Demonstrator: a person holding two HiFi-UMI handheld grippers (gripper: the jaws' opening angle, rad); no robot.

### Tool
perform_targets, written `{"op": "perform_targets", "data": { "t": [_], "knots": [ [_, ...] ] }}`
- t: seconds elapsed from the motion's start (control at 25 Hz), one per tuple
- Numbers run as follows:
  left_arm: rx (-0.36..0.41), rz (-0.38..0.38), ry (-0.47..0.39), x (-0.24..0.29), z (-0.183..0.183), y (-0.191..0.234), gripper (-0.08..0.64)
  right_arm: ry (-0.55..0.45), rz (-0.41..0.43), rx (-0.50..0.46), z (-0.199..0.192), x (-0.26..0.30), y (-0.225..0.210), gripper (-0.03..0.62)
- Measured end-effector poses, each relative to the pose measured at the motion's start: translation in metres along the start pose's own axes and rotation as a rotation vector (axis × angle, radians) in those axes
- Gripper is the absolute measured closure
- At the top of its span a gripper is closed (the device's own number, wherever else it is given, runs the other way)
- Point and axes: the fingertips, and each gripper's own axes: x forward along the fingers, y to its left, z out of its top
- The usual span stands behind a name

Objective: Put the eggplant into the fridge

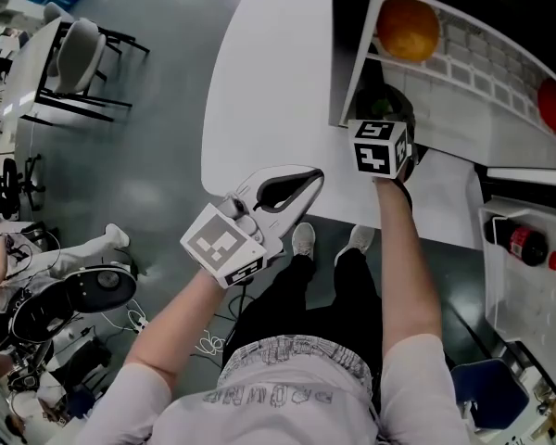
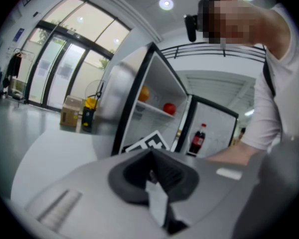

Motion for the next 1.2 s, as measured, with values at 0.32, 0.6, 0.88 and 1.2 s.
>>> {"op": "perform_targets", "data": {
  "t": [0.32,0.6,0.88,1.2],
  "knots": [
    [0.002,-0.001,-0.007,0.001,0.003,-0.003,0.552,-0.021,0.012,0.003,0.004,-0.007,0.001,0.39],
    [0.01,-0.002,-0.025,0.0,0.015,-0.009,0.552,-0.055,0.03,0.018,0.014,-0.033,0.002,0.392],
    [0.019,0.008,-0.042,-0.009,0.03,-0.016,0.552,-0.074,0.048,0.013,0.023,-0.067,0.004,0.415],
    [0.035,0.017,-0.069,-0.019,0.049,-0.027,0.552,-0.115,0.072,0.024,0.037,-0.112,0.011,0.451]
  ]
}}
